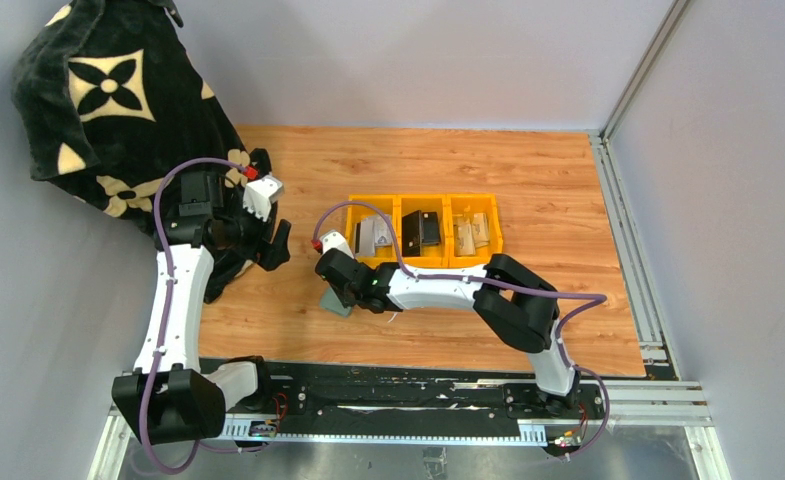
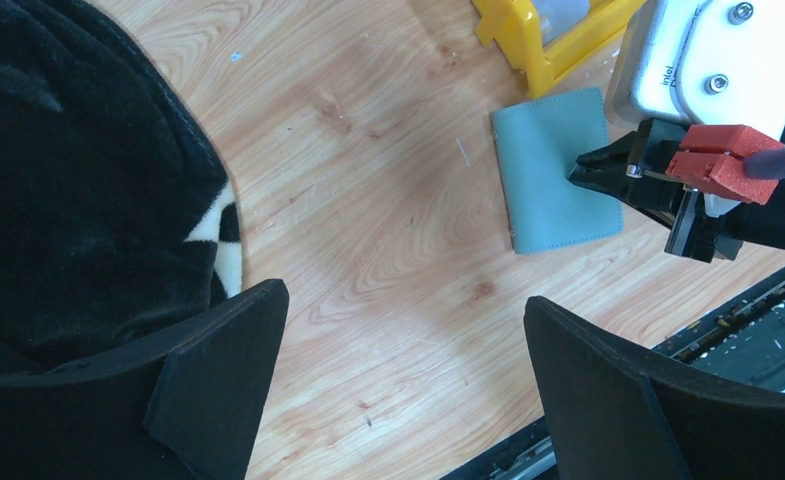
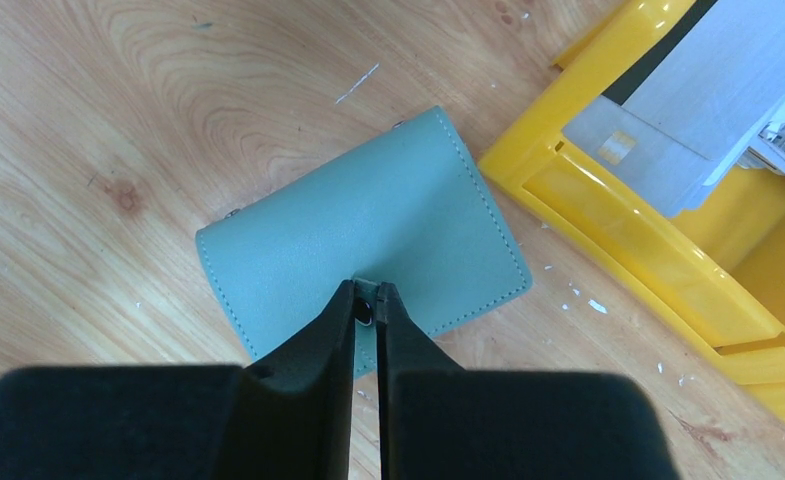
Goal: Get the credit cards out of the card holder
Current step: Open the card holder at the center of the board.
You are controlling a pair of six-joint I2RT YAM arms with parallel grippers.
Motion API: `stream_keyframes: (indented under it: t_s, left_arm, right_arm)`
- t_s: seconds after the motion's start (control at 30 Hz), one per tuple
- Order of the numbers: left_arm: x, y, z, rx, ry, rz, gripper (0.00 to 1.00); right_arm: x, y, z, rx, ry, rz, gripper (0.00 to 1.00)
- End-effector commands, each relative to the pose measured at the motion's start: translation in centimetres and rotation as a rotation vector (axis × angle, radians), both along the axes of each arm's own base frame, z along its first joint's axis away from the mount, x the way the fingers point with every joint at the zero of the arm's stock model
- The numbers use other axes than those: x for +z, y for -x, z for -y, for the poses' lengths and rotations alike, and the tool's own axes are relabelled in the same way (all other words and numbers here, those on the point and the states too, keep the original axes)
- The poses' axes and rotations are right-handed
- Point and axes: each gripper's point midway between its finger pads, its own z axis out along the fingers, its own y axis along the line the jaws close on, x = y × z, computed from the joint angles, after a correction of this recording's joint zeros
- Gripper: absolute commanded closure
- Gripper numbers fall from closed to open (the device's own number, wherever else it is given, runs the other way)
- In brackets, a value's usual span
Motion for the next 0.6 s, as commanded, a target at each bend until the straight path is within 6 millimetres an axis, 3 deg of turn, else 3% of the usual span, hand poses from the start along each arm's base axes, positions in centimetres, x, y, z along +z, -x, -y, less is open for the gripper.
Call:
stream_keyframes:
  t_s: [0.0, 0.37, 0.57]
  left_arm:
    - [0.7, 0.8, 0.7, -0.012, 0.038, 0.011, 0.00]
    - [-0.5, 2.4, 2.5, -0.083, 0.117, -0.004, 0.00]
    - [-0.8, 3.1, 3.9, -0.142, 0.185, -0.013, 0.00]
  right_arm:
    - [3.9, 0.9, -0.6, 0.063, -0.088, 0.022, 1.00]
    - [17.2, 0.6, -2.4, 0.140, -0.395, 0.166, 1.00]
    - [21.6, 0.9, -2.6, 0.213, -0.483, 0.187, 1.00]
